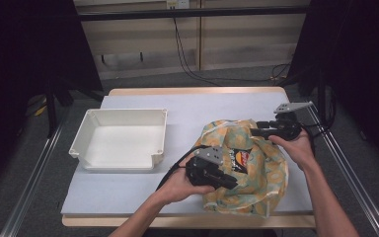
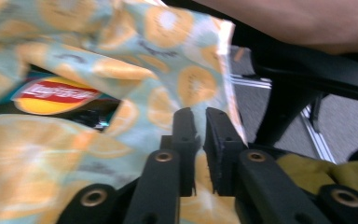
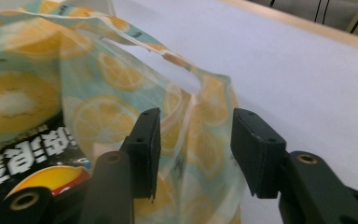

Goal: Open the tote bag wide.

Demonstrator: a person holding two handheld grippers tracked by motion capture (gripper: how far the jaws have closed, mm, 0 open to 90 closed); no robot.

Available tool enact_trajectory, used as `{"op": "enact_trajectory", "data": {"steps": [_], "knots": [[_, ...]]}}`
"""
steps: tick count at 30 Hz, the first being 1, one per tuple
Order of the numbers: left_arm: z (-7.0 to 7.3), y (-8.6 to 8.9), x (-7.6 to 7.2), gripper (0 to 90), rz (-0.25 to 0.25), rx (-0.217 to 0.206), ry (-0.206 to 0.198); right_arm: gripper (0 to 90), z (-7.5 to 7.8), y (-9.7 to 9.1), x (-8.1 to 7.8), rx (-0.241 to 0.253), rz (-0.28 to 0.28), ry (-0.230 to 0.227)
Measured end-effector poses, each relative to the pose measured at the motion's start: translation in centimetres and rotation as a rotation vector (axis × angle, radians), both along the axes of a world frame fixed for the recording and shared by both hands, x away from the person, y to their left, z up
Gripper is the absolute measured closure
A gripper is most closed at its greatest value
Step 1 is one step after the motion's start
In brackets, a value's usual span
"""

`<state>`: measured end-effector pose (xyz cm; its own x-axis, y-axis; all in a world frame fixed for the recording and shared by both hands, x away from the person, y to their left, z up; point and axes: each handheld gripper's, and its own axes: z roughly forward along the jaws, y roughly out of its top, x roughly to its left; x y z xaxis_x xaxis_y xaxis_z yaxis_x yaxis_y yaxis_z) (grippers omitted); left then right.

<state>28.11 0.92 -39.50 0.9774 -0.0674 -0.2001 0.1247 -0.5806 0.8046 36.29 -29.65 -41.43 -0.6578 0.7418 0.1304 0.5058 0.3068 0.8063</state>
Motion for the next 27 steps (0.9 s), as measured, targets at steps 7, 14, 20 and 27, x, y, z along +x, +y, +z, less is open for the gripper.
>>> {"op": "enact_trajectory", "data": {"steps": [7,14,20,27], "knots": [[1.4,0.6,2.1,75.1,0.097,-0.039,-0.026,40.9,2.9,-0.7,-2.1,0.031,0.004,-0.06],[2.1,0.2,4.6,66.0,0.194,-0.005,-0.059,67.4,5.4,0.8,-6.1,0.064,0.134,-0.07],[0.9,-0.4,5.8,66.2,0.232,0.058,-0.081,64.4,3.7,3.8,-7.5,-0.044,0.218,-0.007],[-0.7,-0.5,5.6,48.6,0.226,0.095,-0.074,40.1,1.0,3.8,-7.2,-0.077,0.163,0.056]]}}
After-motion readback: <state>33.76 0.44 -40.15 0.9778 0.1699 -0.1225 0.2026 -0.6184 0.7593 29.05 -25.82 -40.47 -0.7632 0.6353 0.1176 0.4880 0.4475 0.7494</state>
